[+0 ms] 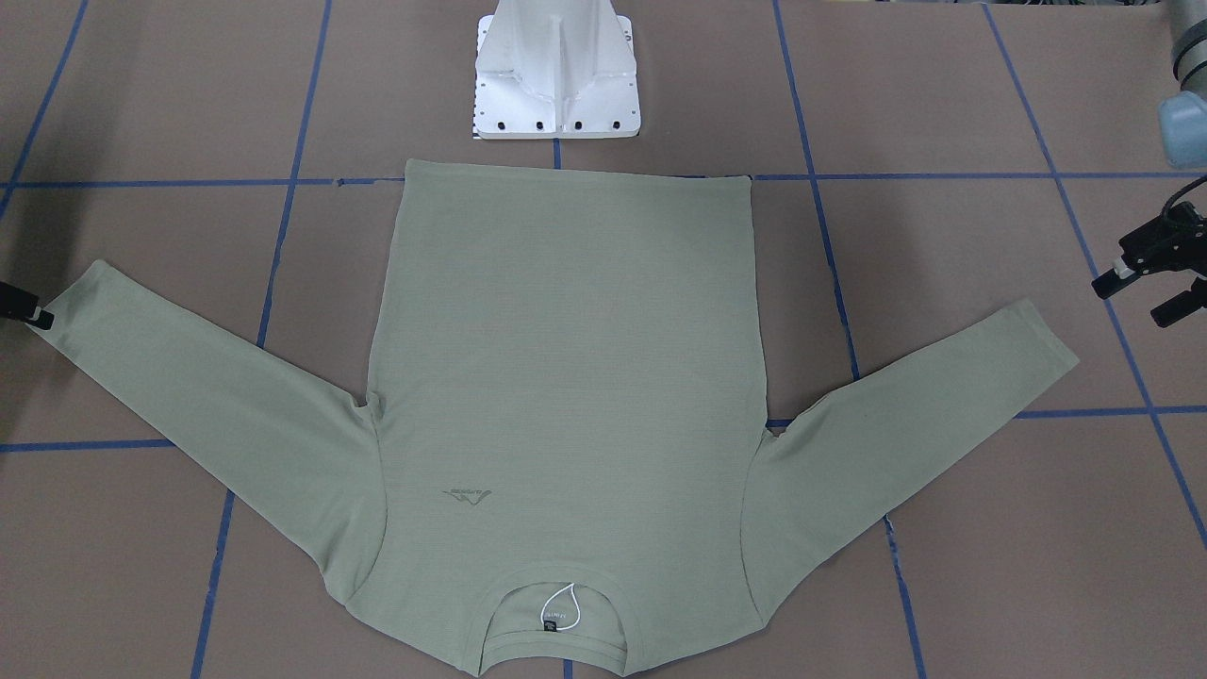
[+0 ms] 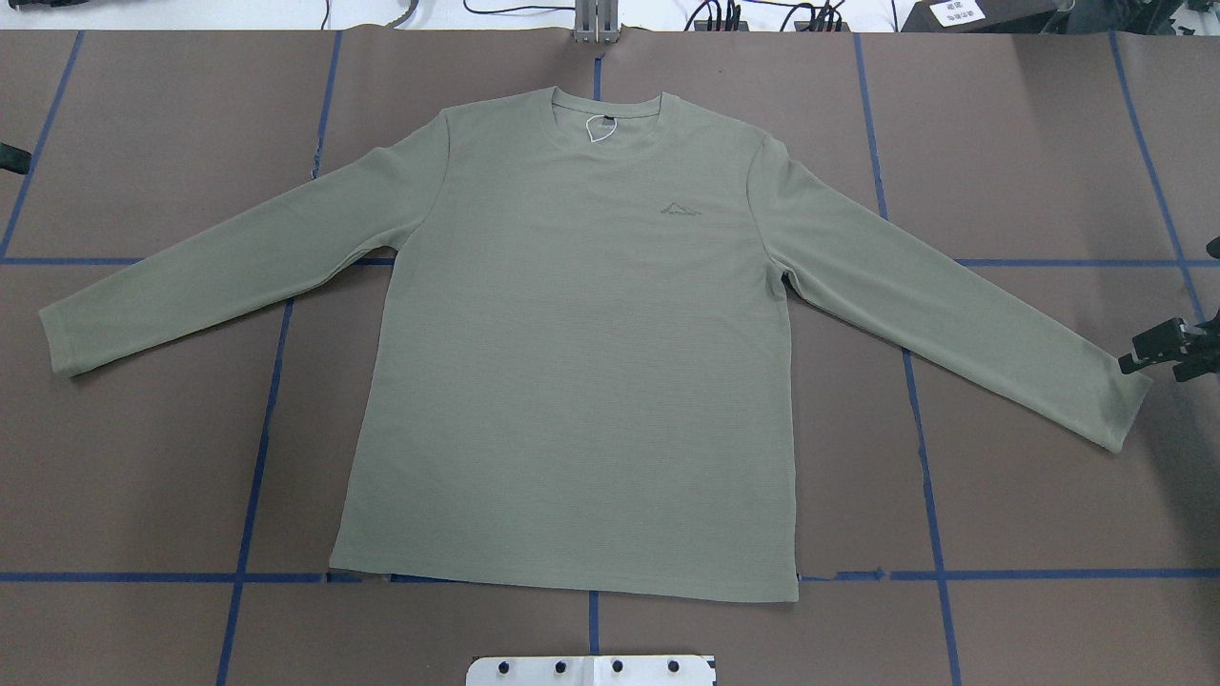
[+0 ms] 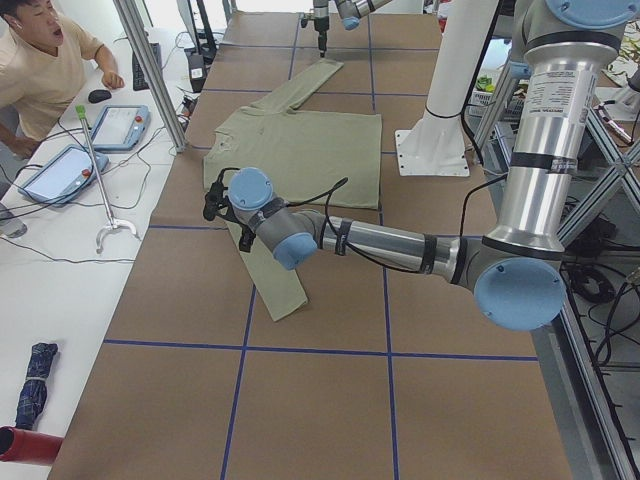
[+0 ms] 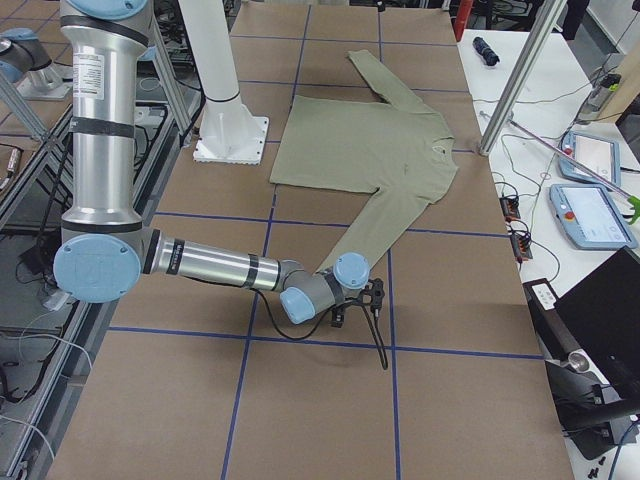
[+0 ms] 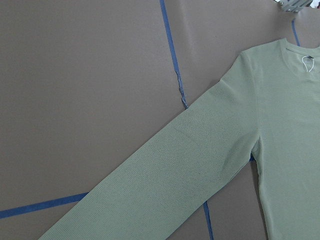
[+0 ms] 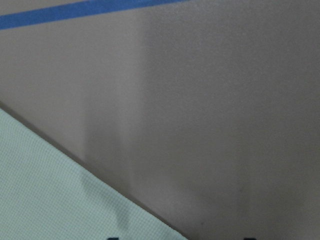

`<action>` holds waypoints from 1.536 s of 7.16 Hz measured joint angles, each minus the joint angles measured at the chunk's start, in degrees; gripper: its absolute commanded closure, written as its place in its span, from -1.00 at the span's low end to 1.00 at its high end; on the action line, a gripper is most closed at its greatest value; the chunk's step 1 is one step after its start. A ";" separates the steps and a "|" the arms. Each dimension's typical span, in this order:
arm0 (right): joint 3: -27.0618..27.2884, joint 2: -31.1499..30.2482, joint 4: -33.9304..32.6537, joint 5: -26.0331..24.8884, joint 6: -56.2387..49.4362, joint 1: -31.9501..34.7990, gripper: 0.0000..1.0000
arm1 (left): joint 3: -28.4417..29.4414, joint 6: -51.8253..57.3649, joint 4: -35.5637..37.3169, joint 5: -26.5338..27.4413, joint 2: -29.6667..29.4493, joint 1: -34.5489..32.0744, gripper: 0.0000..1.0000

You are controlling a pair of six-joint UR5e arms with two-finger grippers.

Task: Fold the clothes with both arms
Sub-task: 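Move the right gripper toward the cuff of the sleeve nearest it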

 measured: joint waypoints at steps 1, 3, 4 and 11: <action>-0.06 0.04 0.13 0.00 0.85 -0.23 0.31 | -0.05 -0.02 -0.01 0.00 0.06 0.00 -1.00; -0.08 0.17 0.19 0.01 1.38 -0.51 1.00 | -0.09 -0.02 -0.02 0.00 0.16 0.01 -1.00; -0.08 0.19 0.27 0.01 1.37 -0.55 1.00 | -0.09 -0.02 -0.02 0.00 0.19 0.01 -1.00; 6.74 0.25 0.46 3.14 7.77 -0.57 1.00 | -1.29 -0.11 -0.02 -0.08 2.16 -0.08 -1.00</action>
